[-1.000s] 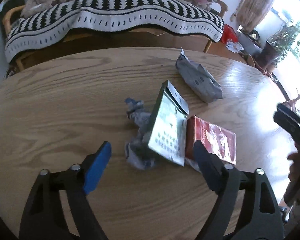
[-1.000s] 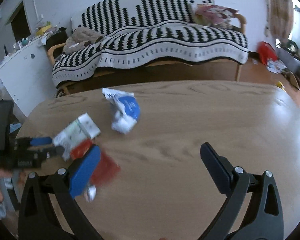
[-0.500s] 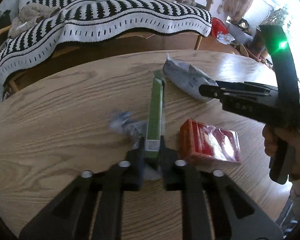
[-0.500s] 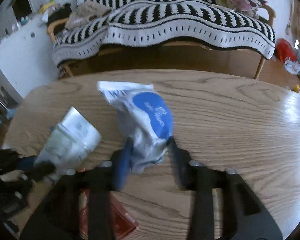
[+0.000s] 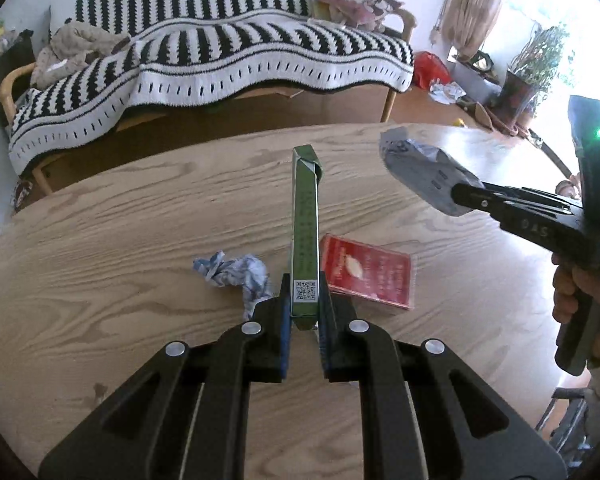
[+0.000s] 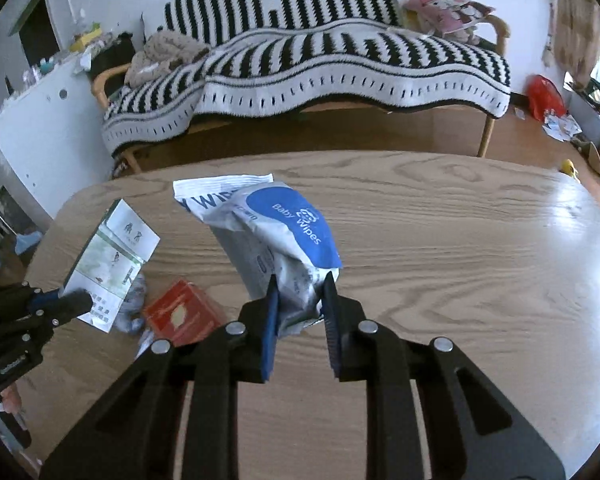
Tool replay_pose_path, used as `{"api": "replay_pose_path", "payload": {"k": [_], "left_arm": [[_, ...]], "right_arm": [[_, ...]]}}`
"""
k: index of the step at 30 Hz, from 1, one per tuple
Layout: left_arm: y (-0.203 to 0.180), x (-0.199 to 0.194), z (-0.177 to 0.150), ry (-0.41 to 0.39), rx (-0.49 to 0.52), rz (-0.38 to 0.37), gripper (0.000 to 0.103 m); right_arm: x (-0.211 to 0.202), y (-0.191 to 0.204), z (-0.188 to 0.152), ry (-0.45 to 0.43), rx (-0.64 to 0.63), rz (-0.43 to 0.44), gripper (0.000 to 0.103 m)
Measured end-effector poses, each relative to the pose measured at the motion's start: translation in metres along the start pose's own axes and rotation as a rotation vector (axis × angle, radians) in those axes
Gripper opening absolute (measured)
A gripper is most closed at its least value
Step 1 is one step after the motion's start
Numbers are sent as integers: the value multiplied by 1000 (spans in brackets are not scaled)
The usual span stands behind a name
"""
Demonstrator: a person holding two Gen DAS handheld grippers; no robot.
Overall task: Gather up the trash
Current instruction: 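Carry the green strip and wipes packet over the black bin and release both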
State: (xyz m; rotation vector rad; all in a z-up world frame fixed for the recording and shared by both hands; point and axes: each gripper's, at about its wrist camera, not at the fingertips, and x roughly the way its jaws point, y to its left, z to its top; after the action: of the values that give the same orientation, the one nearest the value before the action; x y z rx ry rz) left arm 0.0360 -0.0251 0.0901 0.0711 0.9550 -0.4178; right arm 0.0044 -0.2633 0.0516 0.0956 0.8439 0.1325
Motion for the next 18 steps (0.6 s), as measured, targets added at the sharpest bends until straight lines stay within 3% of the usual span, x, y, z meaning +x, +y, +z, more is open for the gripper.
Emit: {"api": "replay_pose_path", "payload": {"k": [5, 9, 14, 18], "left_arm": [[-7, -52, 6, -67, -11, -47, 10], [-31, -82, 1, -98, 9, -59, 10], [-108, -101, -29, -94, 74, -160, 10], [-188, -101, -70, -56, 120, -301, 10]], "right_arm": [[-65, -12, -2, -80, 16, 6, 20], [-118, -37, -23, -128, 45, -14, 20], [-188, -84, -74, -156, 110, -71, 20], [-242, -128, -135, -148, 201, -97, 20]]}}
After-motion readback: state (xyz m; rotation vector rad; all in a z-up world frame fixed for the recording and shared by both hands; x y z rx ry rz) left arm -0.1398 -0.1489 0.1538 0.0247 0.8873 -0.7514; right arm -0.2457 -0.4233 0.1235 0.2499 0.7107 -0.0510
